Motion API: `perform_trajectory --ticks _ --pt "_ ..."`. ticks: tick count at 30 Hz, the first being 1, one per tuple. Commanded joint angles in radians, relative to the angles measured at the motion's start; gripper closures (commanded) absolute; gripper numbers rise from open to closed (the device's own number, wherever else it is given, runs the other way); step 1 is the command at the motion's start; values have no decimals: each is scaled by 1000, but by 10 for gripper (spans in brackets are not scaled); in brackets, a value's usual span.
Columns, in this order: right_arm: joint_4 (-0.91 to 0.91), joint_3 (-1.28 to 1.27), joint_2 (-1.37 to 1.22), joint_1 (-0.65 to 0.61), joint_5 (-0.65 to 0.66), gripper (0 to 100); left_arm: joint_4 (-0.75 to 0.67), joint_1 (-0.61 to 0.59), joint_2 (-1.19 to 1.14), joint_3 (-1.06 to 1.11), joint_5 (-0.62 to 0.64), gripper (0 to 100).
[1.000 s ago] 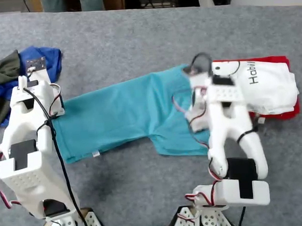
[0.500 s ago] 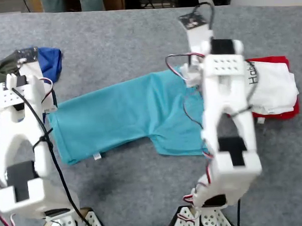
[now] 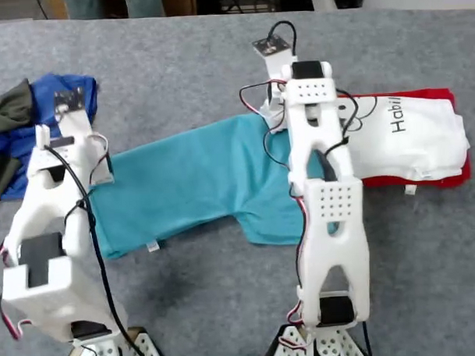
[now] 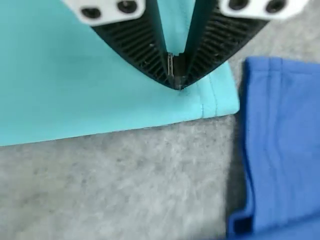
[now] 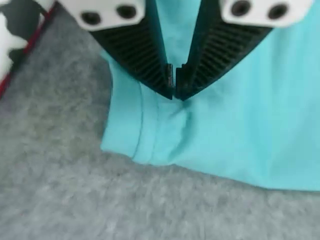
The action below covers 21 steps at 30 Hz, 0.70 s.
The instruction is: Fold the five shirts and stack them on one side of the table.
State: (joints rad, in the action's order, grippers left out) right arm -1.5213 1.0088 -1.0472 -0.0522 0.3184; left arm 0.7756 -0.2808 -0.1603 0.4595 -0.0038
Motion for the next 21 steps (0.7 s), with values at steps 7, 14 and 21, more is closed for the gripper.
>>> perform_trajectory --ticks 7,14,21 --pt "-193 489 -197 61 -5 976 -69 -21 9 18 9 972" --pt "-238 633 -122 9 -3 976 -69 -45 9 18 61 972" --pt "-143 605 -143 8 -9 976 -69 -45 9 18 60 972"
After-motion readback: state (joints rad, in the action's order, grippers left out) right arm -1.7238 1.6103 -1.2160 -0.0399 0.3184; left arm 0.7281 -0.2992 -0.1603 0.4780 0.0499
